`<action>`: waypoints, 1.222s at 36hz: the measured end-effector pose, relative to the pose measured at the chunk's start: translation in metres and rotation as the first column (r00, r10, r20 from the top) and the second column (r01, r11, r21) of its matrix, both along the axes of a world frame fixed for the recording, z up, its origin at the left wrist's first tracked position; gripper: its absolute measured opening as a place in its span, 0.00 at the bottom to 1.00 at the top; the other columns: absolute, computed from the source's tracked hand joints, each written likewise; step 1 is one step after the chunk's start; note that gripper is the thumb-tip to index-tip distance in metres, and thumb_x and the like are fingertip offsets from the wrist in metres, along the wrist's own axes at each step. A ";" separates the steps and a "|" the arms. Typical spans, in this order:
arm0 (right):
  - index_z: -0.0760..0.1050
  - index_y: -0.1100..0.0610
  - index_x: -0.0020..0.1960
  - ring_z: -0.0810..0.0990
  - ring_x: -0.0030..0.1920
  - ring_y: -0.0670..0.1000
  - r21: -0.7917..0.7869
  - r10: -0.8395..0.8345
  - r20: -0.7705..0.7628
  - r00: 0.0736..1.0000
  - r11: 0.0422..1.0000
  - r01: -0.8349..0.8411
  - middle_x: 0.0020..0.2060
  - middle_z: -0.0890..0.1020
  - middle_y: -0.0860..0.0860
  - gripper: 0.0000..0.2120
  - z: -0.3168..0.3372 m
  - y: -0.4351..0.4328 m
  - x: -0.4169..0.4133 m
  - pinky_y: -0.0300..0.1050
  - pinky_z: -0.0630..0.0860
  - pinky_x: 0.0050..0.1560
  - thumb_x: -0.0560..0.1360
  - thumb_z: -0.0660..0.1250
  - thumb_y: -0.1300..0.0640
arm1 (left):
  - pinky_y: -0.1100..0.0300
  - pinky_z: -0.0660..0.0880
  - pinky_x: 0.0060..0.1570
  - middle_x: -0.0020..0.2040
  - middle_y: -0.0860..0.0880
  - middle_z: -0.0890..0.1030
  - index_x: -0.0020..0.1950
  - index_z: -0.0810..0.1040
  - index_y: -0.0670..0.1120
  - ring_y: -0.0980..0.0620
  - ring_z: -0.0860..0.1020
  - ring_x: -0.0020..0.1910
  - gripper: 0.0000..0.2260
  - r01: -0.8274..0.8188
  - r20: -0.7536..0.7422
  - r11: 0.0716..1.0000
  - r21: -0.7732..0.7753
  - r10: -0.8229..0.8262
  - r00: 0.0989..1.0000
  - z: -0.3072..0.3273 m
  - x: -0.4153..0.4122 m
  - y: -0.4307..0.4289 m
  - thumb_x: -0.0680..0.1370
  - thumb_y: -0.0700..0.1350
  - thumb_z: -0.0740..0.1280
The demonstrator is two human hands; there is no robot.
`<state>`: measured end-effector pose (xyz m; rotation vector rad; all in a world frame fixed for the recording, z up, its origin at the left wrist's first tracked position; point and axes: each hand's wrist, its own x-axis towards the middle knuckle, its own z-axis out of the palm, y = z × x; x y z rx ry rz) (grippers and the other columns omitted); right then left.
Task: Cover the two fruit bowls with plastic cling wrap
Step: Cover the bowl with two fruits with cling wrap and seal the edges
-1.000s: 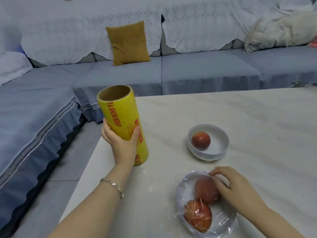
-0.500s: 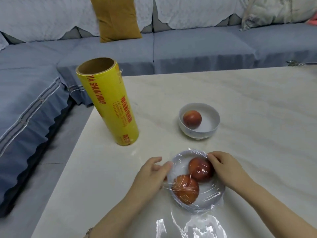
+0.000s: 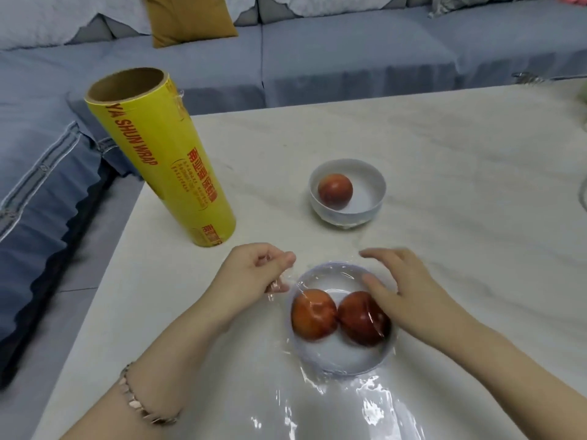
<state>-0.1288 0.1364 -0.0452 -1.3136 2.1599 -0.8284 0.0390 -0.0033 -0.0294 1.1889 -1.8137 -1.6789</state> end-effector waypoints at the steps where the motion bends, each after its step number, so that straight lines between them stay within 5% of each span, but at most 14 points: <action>1: 0.70 0.48 0.64 0.67 0.63 0.44 -0.078 0.095 -0.035 0.995 0.992 -0.098 0.59 0.70 0.45 0.16 0.006 -0.010 -0.001 0.29 0.57 0.62 0.77 0.60 0.53 | 0.69 0.73 0.27 0.24 0.48 0.69 0.35 0.77 0.42 0.58 0.67 0.20 0.09 -0.014 -0.065 1.000 0.016 0.015 0.998 0.003 -0.001 0.002 0.76 0.37 0.66; 4: 0.74 0.52 0.61 0.66 0.57 0.36 -0.166 0.384 0.010 0.923 0.911 -0.377 0.53 0.72 0.39 0.14 0.019 -0.049 0.004 0.22 0.55 0.59 0.80 0.55 0.53 | 0.64 0.76 0.30 0.24 0.52 0.71 0.40 0.77 0.43 0.57 0.66 0.20 0.06 -0.038 -0.193 0.998 0.049 0.046 0.980 0.010 -0.002 0.010 0.77 0.37 0.64; 8: 0.76 0.55 0.40 0.72 0.44 0.34 -0.112 0.578 0.126 0.806 0.816 -0.568 0.38 0.73 0.41 0.19 0.016 -0.085 0.015 0.29 0.63 0.54 0.78 0.51 0.48 | 0.65 0.75 0.27 0.23 0.53 0.73 0.45 0.75 0.42 0.59 0.65 0.19 0.06 -0.051 -0.264 0.990 0.133 0.085 0.961 0.016 -0.002 0.020 0.79 0.37 0.60; 11: 0.76 0.55 0.34 0.75 0.37 0.37 0.000 0.515 0.261 0.817 0.846 -0.533 0.34 0.76 0.45 0.23 0.009 -0.090 0.007 0.33 0.69 0.47 0.79 0.53 0.43 | 0.66 0.72 0.23 0.23 0.54 0.72 0.45 0.75 0.42 0.60 0.69 0.20 0.06 -0.041 -0.282 0.972 0.230 0.107 0.953 0.017 0.000 0.024 0.79 0.38 0.59; 15: 0.79 0.55 0.35 0.79 0.45 0.53 -0.017 0.472 0.139 0.871 0.880 -0.474 0.40 0.81 0.55 0.26 0.004 -0.087 -0.003 0.49 0.74 0.55 0.76 0.54 0.38 | 0.67 0.63 0.22 0.26 0.51 0.62 0.44 0.74 0.43 0.58 0.59 0.20 0.08 -0.028 -0.263 0.959 0.281 0.105 0.959 0.013 0.002 0.022 0.81 0.41 0.58; 19: 0.66 0.60 0.29 0.66 0.30 0.49 -0.099 0.429 0.180 0.885 0.903 -0.418 0.27 0.67 0.54 0.23 0.006 -0.078 -0.008 0.42 0.66 0.37 0.75 0.62 0.45 | 0.67 0.63 0.22 0.26 0.52 0.62 0.45 0.75 0.43 0.58 0.59 0.20 0.10 -0.001 -0.198 0.967 0.255 0.054 0.979 0.010 0.002 0.019 0.82 0.43 0.57; 27: 0.64 0.55 0.29 0.63 0.27 0.44 -0.164 0.364 0.179 0.914 0.927 -0.337 0.24 0.65 0.47 0.19 -0.007 -0.086 -0.009 0.35 0.61 0.31 0.74 0.66 0.51 | 0.68 0.68 0.23 0.24 0.51 0.66 0.41 0.79 0.43 0.56 0.64 0.20 0.07 0.082 0.143 0.989 0.124 -0.099 0.985 0.009 0.009 0.005 0.73 0.46 0.71; 31: 0.66 0.58 0.30 0.63 0.28 0.44 -0.163 0.354 0.167 0.920 0.930 -0.328 0.26 0.67 0.50 0.18 -0.015 -0.088 -0.005 0.39 0.62 0.32 0.74 0.66 0.51 | 0.69 0.69 0.25 0.24 0.50 0.70 0.31 0.76 0.43 0.57 0.68 0.22 0.13 -0.036 0.194 0.999 0.039 0.028 0.981 -0.005 0.011 0.004 0.75 0.44 0.69; 35: 0.66 0.57 0.29 0.67 0.32 0.48 -0.177 0.299 0.126 0.946 0.945 -0.275 0.28 0.70 0.53 0.19 -0.019 -0.086 -0.003 0.44 0.66 0.37 0.75 0.64 0.51 | 0.55 0.71 0.39 0.36 0.44 0.75 0.33 0.70 0.45 0.48 0.72 0.35 0.14 -0.187 0.124 0.976 0.114 0.173 0.977 -0.024 0.002 0.018 0.79 0.45 0.63; 40: 0.64 0.55 0.29 0.68 0.30 0.48 -0.167 0.233 0.101 0.967 0.962 -0.215 0.27 0.70 0.50 0.20 -0.016 -0.079 -0.006 0.47 0.67 0.37 0.74 0.64 0.46 | 0.40 0.76 0.48 0.43 0.36 0.80 0.36 0.66 0.46 0.38 0.79 0.42 0.14 -0.320 0.091 0.942 -0.099 0.329 0.940 -0.033 -0.010 0.035 0.74 0.56 0.58; 44: 0.61 0.55 0.29 0.73 0.33 0.58 -0.221 0.174 0.137 0.975 0.965 -0.141 0.28 0.71 0.53 0.22 -0.015 -0.075 -0.006 0.52 0.71 0.39 0.72 0.67 0.44 | 0.57 0.72 0.42 0.40 0.41 0.82 0.38 0.66 0.47 0.44 0.78 0.42 0.13 -0.390 0.043 0.876 -0.283 0.418 0.907 -0.038 -0.017 0.045 0.81 0.50 0.55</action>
